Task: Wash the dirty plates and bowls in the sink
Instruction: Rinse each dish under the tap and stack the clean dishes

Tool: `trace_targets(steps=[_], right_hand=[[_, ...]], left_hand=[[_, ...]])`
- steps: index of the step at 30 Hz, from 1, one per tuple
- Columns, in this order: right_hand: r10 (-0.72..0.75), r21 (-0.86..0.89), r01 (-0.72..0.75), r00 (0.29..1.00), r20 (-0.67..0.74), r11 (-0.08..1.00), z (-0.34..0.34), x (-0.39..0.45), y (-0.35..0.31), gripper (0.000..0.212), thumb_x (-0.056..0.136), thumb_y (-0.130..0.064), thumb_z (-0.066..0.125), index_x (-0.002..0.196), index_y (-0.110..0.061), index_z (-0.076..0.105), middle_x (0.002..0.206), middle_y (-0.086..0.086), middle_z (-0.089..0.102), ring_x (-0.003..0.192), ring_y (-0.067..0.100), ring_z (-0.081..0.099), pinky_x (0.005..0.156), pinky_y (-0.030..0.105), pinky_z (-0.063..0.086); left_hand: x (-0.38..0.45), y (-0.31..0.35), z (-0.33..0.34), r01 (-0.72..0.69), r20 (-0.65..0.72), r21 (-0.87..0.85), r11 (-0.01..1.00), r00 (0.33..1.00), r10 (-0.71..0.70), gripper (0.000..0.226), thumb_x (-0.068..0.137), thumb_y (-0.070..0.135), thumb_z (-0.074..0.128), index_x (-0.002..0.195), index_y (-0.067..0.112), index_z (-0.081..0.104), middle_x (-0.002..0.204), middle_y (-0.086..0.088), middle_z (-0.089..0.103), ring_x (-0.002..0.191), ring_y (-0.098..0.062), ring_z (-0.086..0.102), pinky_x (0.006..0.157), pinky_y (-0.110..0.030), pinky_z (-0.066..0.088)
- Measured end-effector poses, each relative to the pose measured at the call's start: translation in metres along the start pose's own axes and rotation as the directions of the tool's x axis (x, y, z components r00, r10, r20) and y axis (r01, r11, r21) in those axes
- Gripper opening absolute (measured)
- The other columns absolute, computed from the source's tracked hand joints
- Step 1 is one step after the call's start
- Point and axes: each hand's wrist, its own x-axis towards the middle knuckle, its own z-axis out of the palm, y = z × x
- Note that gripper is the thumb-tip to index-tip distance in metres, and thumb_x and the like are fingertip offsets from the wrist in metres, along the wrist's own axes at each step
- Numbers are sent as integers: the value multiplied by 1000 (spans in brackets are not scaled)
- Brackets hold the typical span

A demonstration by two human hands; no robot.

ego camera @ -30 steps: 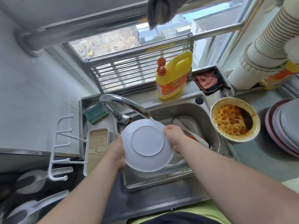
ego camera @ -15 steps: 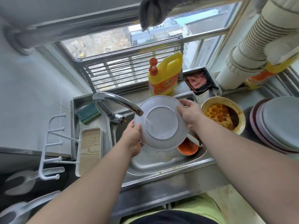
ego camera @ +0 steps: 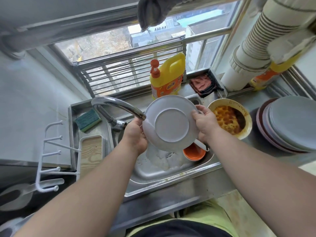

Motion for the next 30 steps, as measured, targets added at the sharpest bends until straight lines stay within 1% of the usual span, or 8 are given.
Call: trace_targets(steps=[5,8,10,13,15,19,25,30], right_hand=[[217,118,-229,971,103,966,17,-14,22,47,103,-65,45,95,-23,64,98,9,74,94,33,72,90,52,61],[227,63,-229,973,40,971,15,-18,44,47,100,-61,54,71,-24,54,79,4,65,83,28,62,94,44,52],[254,25,-255,967,33,967,13,-22,58,46,103,-48,55,67,-20,60,86,4,70,91,23,63,110,45,43],[365,19,-368,927,92,930,12,-31,67,30,104,-37,58,105,-12,74,126,8,73,125,27,64,120,46,38],[385,-113,-375,918,92,920,15,-37,69,35,105,-32,57,128,-7,66,127,10,70,126,37,62,109,41,46],[347,-401,-285,934,89,871,18,-46,79,38,98,-47,47,127,-25,59,120,-1,67,113,28,62,107,47,50],[-33,-777,129,990,139,616,17,-44,59,35,112,-43,31,112,-17,54,98,5,56,92,31,51,80,39,37],[-280,-794,259,953,117,551,9,-37,36,37,113,-45,30,96,-19,51,81,2,57,71,27,50,67,42,35]], left_hand=[[-1,-17,-16,50,-35,-58,997,998,-53,60,113,48,30,103,12,76,97,-11,79,88,-27,75,84,-40,59],[-4,-34,-43,11,-111,-31,999,994,-15,33,103,8,40,117,1,69,110,-18,73,90,-27,71,87,-38,61],[0,-41,-57,37,-151,-90,995,987,-50,61,92,-11,33,150,3,49,143,-25,55,118,-35,63,112,-41,50],[-3,-43,-60,64,-163,-139,988,983,-86,92,83,-25,23,165,16,22,153,-24,38,131,-46,53,118,-52,42],[-6,-44,-65,71,-130,-93,993,988,-83,98,71,-29,26,161,12,32,150,-29,46,126,-50,56,108,-61,47],[-8,-37,-73,53,-66,37,998,997,-51,88,67,-24,30,133,19,69,135,-23,64,120,-51,60,87,-63,58],[-9,-34,-65,-25,-30,-4,1000,999,25,28,113,32,41,130,35,64,129,-12,71,117,-43,67,98,-72,51],[1,-38,-54,2,-57,129,992,998,5,39,110,59,32,133,39,57,129,0,74,114,-29,72,98,-59,57]])
